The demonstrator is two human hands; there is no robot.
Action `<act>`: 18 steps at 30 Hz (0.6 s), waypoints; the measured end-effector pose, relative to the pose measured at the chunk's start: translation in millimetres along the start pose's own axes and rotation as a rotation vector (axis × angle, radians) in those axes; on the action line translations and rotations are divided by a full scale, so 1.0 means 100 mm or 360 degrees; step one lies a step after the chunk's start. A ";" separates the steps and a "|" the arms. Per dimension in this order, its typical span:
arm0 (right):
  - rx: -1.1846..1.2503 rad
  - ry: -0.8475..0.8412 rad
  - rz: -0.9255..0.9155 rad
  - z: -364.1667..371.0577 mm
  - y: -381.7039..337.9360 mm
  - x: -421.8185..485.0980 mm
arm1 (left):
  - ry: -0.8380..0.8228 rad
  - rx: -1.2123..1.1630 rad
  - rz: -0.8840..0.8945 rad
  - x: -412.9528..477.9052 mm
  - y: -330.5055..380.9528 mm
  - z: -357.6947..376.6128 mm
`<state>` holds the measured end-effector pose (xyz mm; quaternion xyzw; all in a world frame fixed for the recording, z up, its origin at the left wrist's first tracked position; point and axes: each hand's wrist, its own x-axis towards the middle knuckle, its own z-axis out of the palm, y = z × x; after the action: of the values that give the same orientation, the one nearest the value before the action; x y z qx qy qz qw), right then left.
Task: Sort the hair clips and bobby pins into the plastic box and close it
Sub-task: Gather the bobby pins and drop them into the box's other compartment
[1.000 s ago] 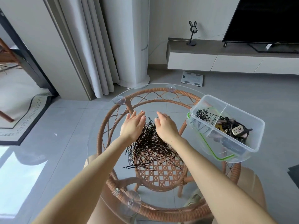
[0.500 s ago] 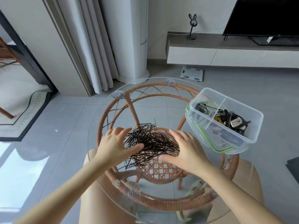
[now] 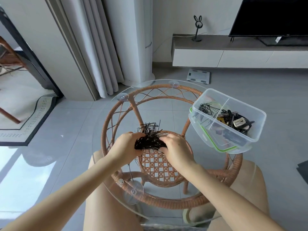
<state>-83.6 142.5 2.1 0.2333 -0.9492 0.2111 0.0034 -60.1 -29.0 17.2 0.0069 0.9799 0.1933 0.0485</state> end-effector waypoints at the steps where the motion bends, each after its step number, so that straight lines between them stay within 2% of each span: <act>1: 0.0060 0.0019 0.0017 -0.03 0.00 0.00 | 0.0041 -0.0035 -0.0016 0.01 0.01 -0.02; 10: 0.0419 0.0260 0.0275 -0.43 0.12 0.02 | 0.0285 -0.0328 -0.0247 0.15 -0.02 -0.26; 18: 0.0608 0.0342 0.0325 -0.72 0.22 0.06 | 0.0429 -0.0437 -0.0302 0.25 0.12 -0.46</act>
<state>-105.4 186.7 59.5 0.1088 -0.9048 0.4098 0.0390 -89.6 -34.2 62.1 -0.1179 0.9383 0.3187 -0.0645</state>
